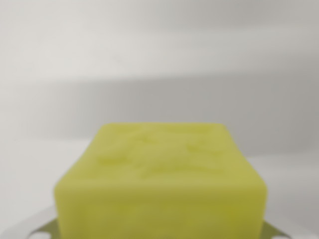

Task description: Pick yellow cube

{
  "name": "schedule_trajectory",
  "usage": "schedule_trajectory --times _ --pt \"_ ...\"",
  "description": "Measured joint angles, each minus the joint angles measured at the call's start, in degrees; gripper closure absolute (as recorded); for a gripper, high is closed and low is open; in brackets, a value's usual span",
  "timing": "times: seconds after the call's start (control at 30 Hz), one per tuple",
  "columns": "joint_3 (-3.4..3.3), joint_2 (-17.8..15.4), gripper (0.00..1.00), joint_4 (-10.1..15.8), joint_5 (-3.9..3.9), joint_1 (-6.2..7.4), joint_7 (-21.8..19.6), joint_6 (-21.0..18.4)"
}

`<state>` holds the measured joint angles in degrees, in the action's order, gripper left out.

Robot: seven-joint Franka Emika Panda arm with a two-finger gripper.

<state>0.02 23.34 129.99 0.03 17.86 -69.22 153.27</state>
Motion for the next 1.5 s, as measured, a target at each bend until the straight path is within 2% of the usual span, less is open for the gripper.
schedule_trajectory --times 1.5 --pt "0.00 -9.86 1.00 0.40 0.00 0.00 0.00 -9.47"
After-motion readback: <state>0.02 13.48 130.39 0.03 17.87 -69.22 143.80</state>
